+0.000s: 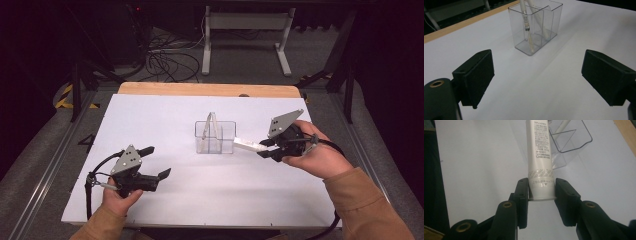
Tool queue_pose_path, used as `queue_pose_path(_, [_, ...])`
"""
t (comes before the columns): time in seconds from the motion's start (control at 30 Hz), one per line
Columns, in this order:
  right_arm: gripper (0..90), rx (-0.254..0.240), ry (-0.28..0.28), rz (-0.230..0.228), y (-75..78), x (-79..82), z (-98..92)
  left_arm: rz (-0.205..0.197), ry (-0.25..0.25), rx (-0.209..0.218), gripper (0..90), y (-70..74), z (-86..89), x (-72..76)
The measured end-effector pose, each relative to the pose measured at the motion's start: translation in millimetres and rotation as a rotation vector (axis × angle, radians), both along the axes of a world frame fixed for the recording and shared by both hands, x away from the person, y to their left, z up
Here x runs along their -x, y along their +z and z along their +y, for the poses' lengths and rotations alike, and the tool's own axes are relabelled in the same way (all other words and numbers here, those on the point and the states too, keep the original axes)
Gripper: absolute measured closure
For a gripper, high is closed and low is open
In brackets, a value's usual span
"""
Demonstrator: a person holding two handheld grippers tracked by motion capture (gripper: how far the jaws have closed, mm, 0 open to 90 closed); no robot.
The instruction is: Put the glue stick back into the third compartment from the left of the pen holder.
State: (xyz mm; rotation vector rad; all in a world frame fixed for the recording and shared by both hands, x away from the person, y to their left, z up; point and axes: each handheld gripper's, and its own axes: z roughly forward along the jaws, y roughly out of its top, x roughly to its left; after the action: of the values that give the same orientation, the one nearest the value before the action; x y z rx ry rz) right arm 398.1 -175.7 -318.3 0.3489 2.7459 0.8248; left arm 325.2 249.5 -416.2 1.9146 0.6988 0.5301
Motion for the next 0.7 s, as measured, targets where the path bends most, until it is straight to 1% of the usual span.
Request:
queue_pose_path(0.13, [65.2, -0.027, -0.043, 0.021, 2.2, -2.6, 4.3, -0.001, 0.001, 0.000, 11.7, 0.1, 0.1, 0.0])
queue_pose_path(0.27, [65.2, -0.025, -0.086, 0.029, 5.4, -6.1, 7.6, -0.001, 0.001, 0.000, 11.7, 0.1, 0.4, 0.0])
queue_pose_path(0.37, [65.3, -0.034, -0.106, 0.020, 8.0, -7.4, 10.4, -0.001, 0.001, 0.000, 11.7, 0.1, 0.7, 0.0])
queue_pose_path(0.43, [65.3, -0.031, -0.127, 0.016, 9.7, -8.6, 12.7, 0.000, 0.001, 0.001, 11.7, 0.0, 0.8, -0.1])
queue_pose_path(0.47, [65.4, -0.023, -0.132, 0.006, 10.3, -9.3, 13.7, 0.000, 0.001, 0.001, 11.7, 0.0, 0.8, 0.0])
queue_pose_path(0.57, [65.5, -0.019, -0.149, -0.001, 12.1, -11.0, 16.4, 0.002, 0.001, 0.002, 11.7, 0.1, 0.8, 0.3])
queue_pose_path(0.63, [65.5, -0.019, -0.158, -0.008, 13.8, -12.4, 18.5, 0.000, 0.000, 0.001, 11.7, 0.0, 0.9, 0.3])
queue_pose_path(0.7, [65.5, -0.027, -0.156, -0.004, 15.3, -14.1, 21.0, 0.002, 0.001, 0.001, 11.7, 0.0, 1.1, 0.6])
